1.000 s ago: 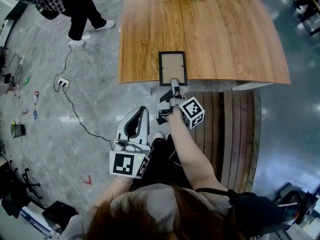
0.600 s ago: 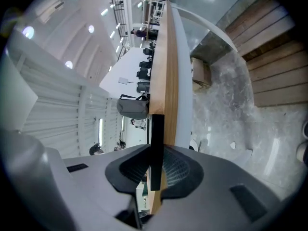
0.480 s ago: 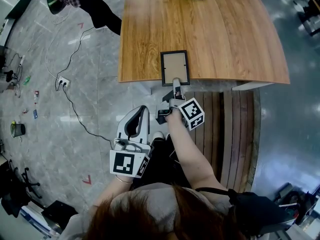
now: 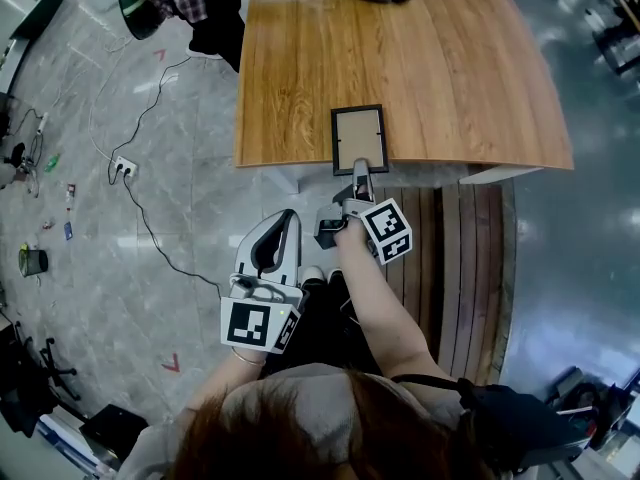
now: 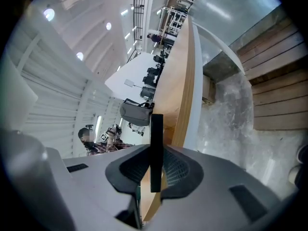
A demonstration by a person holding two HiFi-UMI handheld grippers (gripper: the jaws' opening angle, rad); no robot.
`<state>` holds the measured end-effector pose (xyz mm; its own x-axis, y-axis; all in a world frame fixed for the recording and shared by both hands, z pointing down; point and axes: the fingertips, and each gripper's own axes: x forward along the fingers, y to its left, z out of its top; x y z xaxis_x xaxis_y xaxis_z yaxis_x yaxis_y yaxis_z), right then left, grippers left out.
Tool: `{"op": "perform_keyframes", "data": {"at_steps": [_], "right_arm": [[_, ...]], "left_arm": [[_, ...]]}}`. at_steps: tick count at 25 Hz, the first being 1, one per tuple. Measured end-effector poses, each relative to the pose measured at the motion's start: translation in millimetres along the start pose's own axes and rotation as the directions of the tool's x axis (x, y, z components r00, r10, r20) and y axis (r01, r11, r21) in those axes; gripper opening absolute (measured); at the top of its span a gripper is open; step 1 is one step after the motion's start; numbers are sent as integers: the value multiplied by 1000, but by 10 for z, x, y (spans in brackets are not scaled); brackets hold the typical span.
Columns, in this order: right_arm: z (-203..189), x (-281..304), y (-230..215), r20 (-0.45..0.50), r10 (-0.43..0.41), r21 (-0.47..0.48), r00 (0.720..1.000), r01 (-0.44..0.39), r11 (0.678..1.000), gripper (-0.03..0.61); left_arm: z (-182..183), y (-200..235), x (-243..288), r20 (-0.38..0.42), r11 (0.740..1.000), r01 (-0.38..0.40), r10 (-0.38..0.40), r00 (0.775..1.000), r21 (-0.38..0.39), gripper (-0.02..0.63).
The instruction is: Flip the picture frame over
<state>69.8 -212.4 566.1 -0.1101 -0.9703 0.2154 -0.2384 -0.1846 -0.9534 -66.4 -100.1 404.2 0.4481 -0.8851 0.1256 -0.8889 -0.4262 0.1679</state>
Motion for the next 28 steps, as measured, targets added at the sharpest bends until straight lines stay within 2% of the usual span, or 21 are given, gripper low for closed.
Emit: {"op": "perform_keyframes", "data": {"at_steps": [5,8,12,18,20,23,24,28], "right_arm": [[90,-7,43,11,-17,-53,1000,18,998,86],[164,-21,118,26,-9,-141,1000,13,990,86],[268,-23,196,42,-2,-262,999,13,965,86],[432,-8,241,84,4,-418,996,31,908,86],[450,12,309,74,25,-509,997,16,860,86],[505,48,415,65,47,-642,997,6,767,86],[520,66,449,63,51,-694,997,7,720,86],[489,91,575,40,63,-880,997,6,475,86]], "left_arm": [[41,-19,22,10,1000,7,-7,1000,2,6],[63,-44,10,16,1000,11,-11,1000,3,6],[101,-61,12,22,1000,13,-14,1000,4,6],[99,-77,16,25,1000,14,-14,1000,1,6],[110,-81,-5,30,1000,18,-18,999,-6,6],[123,-82,-1,35,1000,19,-19,999,-10,6],[122,-81,9,34,1000,19,-18,999,-10,6],[119,-93,3,31,1000,22,-22,999,-8,6]]}}
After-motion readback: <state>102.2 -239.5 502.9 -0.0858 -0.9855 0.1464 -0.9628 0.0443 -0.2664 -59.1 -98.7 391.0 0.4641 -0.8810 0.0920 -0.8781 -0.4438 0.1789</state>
